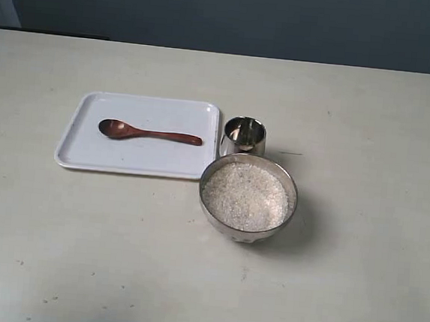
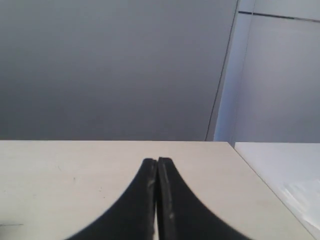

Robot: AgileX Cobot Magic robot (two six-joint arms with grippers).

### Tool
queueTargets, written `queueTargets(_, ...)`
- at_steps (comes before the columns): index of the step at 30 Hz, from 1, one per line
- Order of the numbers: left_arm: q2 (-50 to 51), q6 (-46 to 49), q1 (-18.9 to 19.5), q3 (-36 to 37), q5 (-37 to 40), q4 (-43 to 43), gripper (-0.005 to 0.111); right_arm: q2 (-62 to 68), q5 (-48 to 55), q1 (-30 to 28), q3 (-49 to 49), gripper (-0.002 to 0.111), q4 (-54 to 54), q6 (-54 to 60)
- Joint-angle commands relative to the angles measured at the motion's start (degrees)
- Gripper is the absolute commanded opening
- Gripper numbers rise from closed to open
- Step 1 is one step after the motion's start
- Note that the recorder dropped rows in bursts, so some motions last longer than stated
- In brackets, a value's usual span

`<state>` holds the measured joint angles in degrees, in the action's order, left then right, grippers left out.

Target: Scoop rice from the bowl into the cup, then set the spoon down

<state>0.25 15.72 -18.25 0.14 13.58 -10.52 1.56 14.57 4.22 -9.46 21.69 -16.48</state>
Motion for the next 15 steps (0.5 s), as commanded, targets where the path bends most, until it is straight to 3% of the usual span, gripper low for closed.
queueTargets(1, -0.25, -0.15, -0.18, -0.14, 0.09, 0.05, 0.001, -1.56, -4.84, -0.24, 3.97, 0.000, -2.34, -0.31)
queueTargets(8, -0.25, -0.15, -0.18, -0.14, 0.09, 0.05, 0.001, -1.56, -7.87, -0.24, 9.12, 0.000, -9.86, -0.31)
queueTargets(15, -0.25, -0.15, -0.18, -0.14, 0.09, 0.05, 0.001, -1.56, -7.67, -0.24, 9.35, 0.000, -10.41, -0.31)
